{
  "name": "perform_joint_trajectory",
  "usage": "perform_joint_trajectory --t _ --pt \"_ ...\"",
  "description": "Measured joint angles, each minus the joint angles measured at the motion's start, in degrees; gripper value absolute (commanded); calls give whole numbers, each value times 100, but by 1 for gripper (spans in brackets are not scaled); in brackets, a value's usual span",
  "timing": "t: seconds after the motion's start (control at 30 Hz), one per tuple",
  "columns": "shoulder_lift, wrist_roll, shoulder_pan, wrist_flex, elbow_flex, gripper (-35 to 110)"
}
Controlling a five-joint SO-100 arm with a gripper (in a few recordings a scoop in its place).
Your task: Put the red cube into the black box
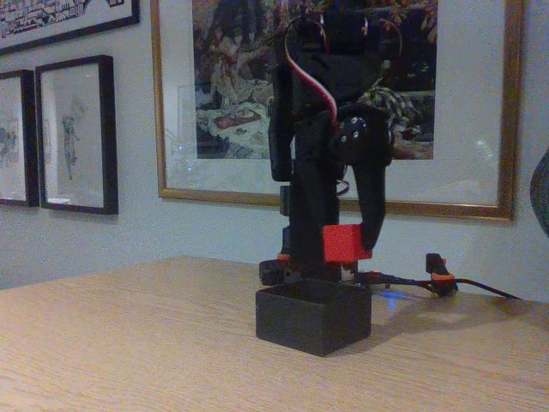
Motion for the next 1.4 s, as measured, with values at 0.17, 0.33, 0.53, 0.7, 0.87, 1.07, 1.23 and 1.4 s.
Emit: perform_joint_trajectory --t 0.17,0.33,0.53,0.7,0.87,1.07,1.23,1.4 --pt "-123 220 -439 -290 114 -10" --pt "-211 422 -738 -483 272 -10" --pt "-519 413 -809 -826 413 -9" --pt "-738 343 -826 -914 422 -6" --pt "-826 229 -940 -914 404 9" --pt "-1134 44 -958 -861 149 17" --pt "-1125 -26 -1002 -800 35 19" --pt "-1099 -62 -1020 -721 9 22"
